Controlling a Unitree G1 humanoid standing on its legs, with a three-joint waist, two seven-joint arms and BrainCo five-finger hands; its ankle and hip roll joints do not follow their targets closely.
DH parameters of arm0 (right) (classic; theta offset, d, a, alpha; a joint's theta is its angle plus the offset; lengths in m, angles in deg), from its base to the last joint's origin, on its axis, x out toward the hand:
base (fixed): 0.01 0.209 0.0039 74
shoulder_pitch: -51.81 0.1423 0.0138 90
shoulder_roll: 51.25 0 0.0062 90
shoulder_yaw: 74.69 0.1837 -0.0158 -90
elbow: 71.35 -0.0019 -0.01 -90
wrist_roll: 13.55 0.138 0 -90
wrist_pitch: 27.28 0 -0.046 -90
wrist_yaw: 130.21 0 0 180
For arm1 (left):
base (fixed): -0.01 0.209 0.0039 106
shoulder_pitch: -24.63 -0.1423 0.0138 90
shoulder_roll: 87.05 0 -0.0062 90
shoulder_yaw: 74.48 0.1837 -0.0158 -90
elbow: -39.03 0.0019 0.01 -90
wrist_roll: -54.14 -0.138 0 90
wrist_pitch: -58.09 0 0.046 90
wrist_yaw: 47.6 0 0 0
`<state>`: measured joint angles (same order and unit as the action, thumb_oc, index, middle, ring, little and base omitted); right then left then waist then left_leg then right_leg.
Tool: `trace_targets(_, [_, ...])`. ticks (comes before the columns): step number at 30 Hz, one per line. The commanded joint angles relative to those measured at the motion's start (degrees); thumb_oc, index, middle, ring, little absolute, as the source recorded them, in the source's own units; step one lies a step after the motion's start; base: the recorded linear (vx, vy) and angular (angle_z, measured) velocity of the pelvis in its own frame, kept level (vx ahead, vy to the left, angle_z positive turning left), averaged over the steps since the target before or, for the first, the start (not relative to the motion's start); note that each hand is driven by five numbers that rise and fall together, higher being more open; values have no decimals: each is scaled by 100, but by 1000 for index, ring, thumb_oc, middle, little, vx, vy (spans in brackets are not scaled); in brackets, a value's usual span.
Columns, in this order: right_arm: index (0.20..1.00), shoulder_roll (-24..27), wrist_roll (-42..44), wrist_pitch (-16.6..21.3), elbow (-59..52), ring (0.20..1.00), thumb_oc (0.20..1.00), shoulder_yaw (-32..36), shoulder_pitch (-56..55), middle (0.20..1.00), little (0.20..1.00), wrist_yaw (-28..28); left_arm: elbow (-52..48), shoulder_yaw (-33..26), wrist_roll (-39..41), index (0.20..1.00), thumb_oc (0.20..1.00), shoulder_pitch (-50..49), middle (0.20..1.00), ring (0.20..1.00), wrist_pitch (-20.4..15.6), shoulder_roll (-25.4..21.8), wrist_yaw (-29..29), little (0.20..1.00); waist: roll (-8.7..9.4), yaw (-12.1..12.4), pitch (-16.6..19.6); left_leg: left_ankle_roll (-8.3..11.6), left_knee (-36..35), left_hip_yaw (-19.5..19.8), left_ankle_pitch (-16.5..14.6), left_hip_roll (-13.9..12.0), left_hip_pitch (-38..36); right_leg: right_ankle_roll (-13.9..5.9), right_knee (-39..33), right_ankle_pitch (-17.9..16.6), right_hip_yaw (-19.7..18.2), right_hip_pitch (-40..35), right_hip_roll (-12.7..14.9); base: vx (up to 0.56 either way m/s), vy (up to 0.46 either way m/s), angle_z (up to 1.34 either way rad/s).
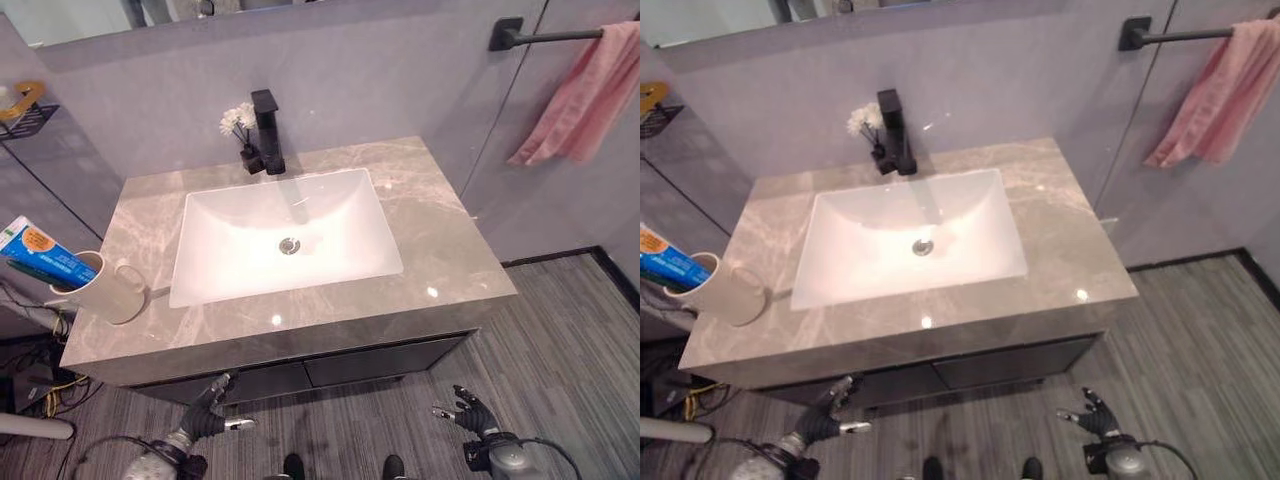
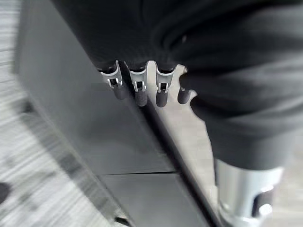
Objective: Put brush and paste in cup on sink, flatten towel.
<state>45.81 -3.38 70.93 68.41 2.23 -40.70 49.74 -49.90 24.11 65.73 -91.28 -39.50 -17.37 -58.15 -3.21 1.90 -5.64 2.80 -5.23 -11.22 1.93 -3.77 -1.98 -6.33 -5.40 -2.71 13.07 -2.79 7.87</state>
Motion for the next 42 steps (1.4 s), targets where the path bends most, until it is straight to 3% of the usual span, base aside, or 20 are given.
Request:
trace_targets(1, [1000,14,-153,124,213,1000,1000,-327,407,1000,1000,-85,-935,-576,620,1000,1000,-559,1000,1000,-326,-904,-409,1000,196,154,155,184,63,343,281,-278,301,-170,72,-94,53,4,206,24,9,10])
trace_targets(4, [1000,83,-281,192,143,1000,1000,-457,409,1000,1000,-90,-2077,-1030,1265,1000,1000,-929,1000,1000,-418,-1579,-739,1000,202,242,187,202,34,392,291,-264,324,-194,67,-92,125,-1,202,19,0,15])
trace_targets(9, [1000,43,-411,244,130,1000,1000,-607,313,1000,1000,-114,-2726,-1740,2010,1000,1000,-1250,1000,1000,-601,-2002,-803,1000,231,393,244,222,23,494,297,-243,350,-218,61,-91,214,-47,230,12,-10,11])
trace_targets(13, [1000,51,-486,285,-278,1000,1000,-632,-80,1000,1000,-173,-2870,-2507,2724,1000,1000,-1460,1000,1000,-687,-1794,-703,1000,295,533,278,226,23,645,330,-213,419,-231,51,-78,399,-116,254,7,-24,18])
trace_targets(16, [1000,-1,-539,305,-388,1000,1000,-494,-349,1000,1000,-156,-2546,-2858,2826,1000,1000,-1497,1000,1000,-745,-1516,-508,1000,302,622,282,210,23,772,346,-164,469,-246,40,-72,529,-161,281,16,-7,26])
trace_targets(17, [1000,-13,-551,299,-363,1000,1000,-470,-345,1000,1000,-142,-2468,-2872,2811,878,878,-1469,878,878,-755,-1493,-475,878,300,638,278,210,23,789,349,-155,479,-252,40,-73,554,-162,287,1,9,22])
trace_targets(18, [1000,-25,-573,293,-353,1000,1000,-422,-351,1000,1000,-106,-2372,-2892,2838,489,489,-1453,489,489,-776,-1450,-489,489,294,656,276,207,23,801,346,-142,490,-262,40,-74,567,-166,301,2,16,19])
trace_targets(19, [1000,-33,-603,292,-438,1000,1000,-390,-404,1000,1000,-86,-2096,-2874,2918,451,451,-1397,451,451,-765,-1306,-458,451,297,678,278,204,23,802,342,-127,496,-278,40,-76,587,-172,321,4,15,15])
trace_targets(20, [1000,-29,-603,291,-440,1000,1000,-385,-406,1000,1000,-87,-2084,-2860,2917,291,291,-1383,291,291,-771,-1308,-460,291,293,680,277,204,23,804,342,-126,497,-278,40,-76,590,-172,321,7,16,6])
trace_targets(21, [1000,-36,-601,292,-469,1000,1000,-355,-426,1000,1000,-74,-1885,-2809,3040,200,200,-1309,200,200,-726,-1176,-456,200,299,695,278,201,23,815,344,-113,507,-283,40,-71,606,-176,333,3,11,4])
trace_targets(30, [1000,-73,-704,264,-470,1000,1000,-201,-482,1000,1000,33,-1323,-2946,2809,200,200,-1274,200,200,-789,-763,-278,200,344,787,265,144,23,869,299,-39,531,-313,40,-82,636,-168,401,3,16,7])
trace_targets(35, [1000,-49,-759,255,-757,1000,1000,-154,-527,1000,1000,61,-955,-2993,2802,200,200,-1029,200,200,-844,-308,-26,200,391,800,238,108,23,847,272,-3,563,-328,40,-99,572,-101,430,1,6,0])
trace_targets(42, [1000,69,-830,226,-902,1000,1000,-56,-491,1000,1000,111,-757,-3195,2711,200,200,-897,200,200,-902,-197,213,200,371,780,160,80,23,777,274,38,684,-367,40,-154,465,61,481,-5,19,-3])
